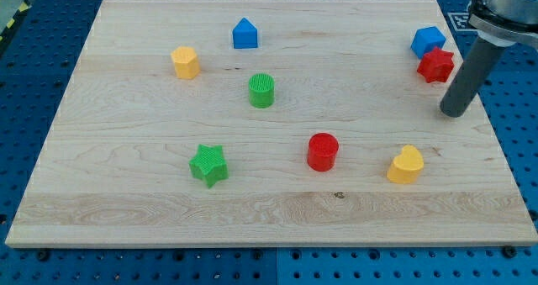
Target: Move arm at center right
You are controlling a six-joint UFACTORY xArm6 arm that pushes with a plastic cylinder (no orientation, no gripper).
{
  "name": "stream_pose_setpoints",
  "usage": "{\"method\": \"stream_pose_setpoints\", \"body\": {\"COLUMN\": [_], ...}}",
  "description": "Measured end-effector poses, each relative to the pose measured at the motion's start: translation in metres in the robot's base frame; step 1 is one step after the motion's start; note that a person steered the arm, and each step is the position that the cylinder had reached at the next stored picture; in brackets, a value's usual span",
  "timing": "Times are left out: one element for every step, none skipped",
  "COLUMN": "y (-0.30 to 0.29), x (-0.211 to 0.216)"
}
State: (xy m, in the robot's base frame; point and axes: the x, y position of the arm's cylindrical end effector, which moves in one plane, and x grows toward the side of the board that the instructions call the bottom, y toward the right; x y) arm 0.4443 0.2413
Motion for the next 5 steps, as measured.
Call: {"method": "stream_pose_setpoints", "body": {"y": [-0.005,-0.005,-0.005,-0.003,-0.003], "x": [-0.005,-0.01,-0.023,-0.027,-0.037]}}
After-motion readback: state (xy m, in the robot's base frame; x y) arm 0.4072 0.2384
